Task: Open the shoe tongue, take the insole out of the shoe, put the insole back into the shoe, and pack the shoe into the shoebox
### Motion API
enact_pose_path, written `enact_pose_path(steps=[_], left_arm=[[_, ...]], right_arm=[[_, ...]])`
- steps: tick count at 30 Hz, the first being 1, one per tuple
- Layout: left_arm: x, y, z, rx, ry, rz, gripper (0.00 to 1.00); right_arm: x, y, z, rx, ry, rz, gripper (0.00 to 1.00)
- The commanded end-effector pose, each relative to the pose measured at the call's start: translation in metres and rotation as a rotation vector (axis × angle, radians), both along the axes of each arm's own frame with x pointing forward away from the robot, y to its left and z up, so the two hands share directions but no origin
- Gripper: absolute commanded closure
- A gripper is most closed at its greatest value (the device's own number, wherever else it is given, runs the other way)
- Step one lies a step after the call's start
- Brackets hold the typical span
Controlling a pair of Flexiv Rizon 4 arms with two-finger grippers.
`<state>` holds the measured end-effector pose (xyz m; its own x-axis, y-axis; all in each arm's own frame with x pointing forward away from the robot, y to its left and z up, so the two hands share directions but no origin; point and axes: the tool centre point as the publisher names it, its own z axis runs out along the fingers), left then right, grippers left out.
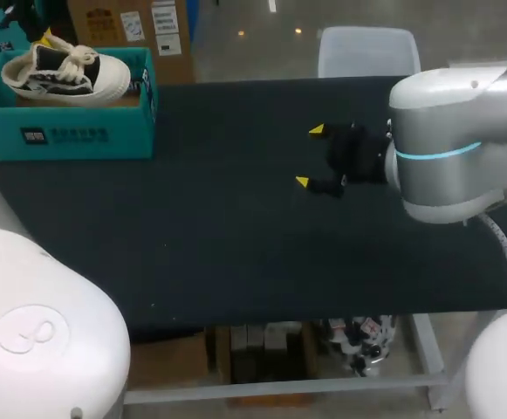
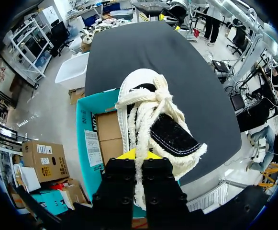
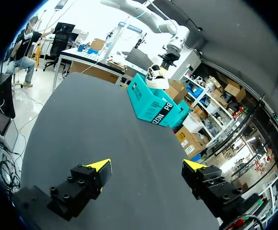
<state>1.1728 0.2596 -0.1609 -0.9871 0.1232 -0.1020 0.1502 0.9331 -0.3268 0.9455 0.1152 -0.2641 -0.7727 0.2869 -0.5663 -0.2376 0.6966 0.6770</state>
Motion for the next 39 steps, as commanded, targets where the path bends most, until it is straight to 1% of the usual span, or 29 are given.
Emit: enact_pose_path(steps=[1,6,8,12,15,16,18,19,20,22,25,26,29,31,34,36,37,39], left_arm=[[0.022,0.023,-0.011,-0.011,0.653,-0.206,1.0],[0.027,0.03,-0.03,-0.046,0.687,-0.162,1.0],[0.031,0.031,-0.04,-0.044,0.706,-0.137,1.0],[0.038,0.031,-0.055,-0.048,0.744,-0.098,1.0],[0.043,0.032,-0.062,-0.051,0.771,-0.066,1.0],[0.046,0.033,-0.063,-0.049,0.777,-0.056,1.0],[0.048,0.034,-0.066,-0.048,0.793,-0.041,1.0],[0.049,0.033,-0.068,-0.044,0.797,-0.034,0.82],[0.049,0.033,-0.069,-0.047,0.801,-0.032,0.7],[0.052,0.034,-0.07,-0.047,0.809,-0.018,0.01],[0.053,0.033,-0.072,-0.053,0.816,-0.01,0.0],[0.054,0.033,-0.072,-0.059,0.816,-0.002,0.0],[0.051,0.031,-0.065,-0.073,0.793,0.016,0.0],[0.045,0.027,-0.056,-0.082,0.771,0.015,0.0],[0.036,0.018,-0.038,-0.082,0.744,0.016,0.0],[0.029,0.008,-0.027,-0.066,0.728,0.013,0.0],[0.026,0.002,-0.021,-0.061,0.727,0.027,0.0],[0.019,-0.012,-0.01,-0.057,0.729,0.022,0.0]], right_arm=[[0.007,0.005,0.003,-0.185,0.355,0.306,0.0],[0.008,0.007,0.004,-0.254,0.365,0.329,0.0],[0.011,0.007,0.003,-0.282,0.38,0.336,0.0],[0.016,0.005,0.001,-0.346,0.388,0.335,0.0],[0.017,0.002,-0.001,-0.388,0.394,0.349,0.0],[0.017,0.001,-0.002,-0.422,0.396,0.355,0.0],[0.017,-0.001,-0.002,-0.459,0.394,0.376,0.0],[0.017,-0.004,-0.002,-0.494,0.404,0.377,0.0],[0.017,-0.005,-0.003,-0.504,0.407,0.379,0.0],[0.018,-0.01,-0.004,-0.546,0.428,0.385,0.0],[0.018,-0.016,-0.006,-0.6,0.446,0.384,0.0],[0.018,-0.019,-0.007,-0.6,0.455,0.383,0.0],[0.018,-0.024,-0.01,-0.61,0.518,0.34,0.0],[0.017,-0.027,-0.01,-0.615,0.564,0.293,0.0],[0.017,-0.03,-0.012,-0.652,0.643,0.225,0.0],[0.016,-0.031,-0.012,-0.662,0.679,0.199,0.0],[0.016,-0.032,-0.013,-0.691,0.701,0.178,0.0],[0.015,-0.031,-0.013,-0.688,0.695,0.184,0.0]])
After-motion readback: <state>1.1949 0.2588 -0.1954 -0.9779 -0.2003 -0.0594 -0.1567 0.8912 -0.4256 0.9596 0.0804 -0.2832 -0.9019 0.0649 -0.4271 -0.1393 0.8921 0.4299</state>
